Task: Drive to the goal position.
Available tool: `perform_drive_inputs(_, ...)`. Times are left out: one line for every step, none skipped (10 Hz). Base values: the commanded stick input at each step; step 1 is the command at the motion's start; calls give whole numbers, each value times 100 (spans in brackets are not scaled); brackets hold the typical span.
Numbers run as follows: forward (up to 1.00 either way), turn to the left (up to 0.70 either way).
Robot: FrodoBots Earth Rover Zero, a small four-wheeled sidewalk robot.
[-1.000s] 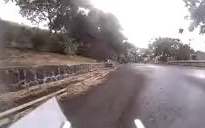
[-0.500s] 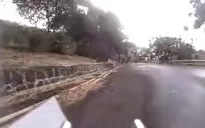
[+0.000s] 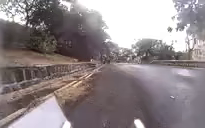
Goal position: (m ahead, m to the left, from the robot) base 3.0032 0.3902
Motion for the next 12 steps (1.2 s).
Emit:
perform_drive_inputs(100, 0)
perform_drive_inputs(100, 0)
perform_drive_inputs(100, 0)
perform_drive_inputs(100, 0)
perform_drive_inputs(100, 0)
perform_drive_inputs(100, 0)
perform_drive_inputs(100, 0)
perform_drive_inputs(100, 0)
perform_drive_inputs(100, 0)
perform_drive_inputs(100, 0)
perform_drive_inputs(100, 0)
perform_drive_inputs(100, 0)
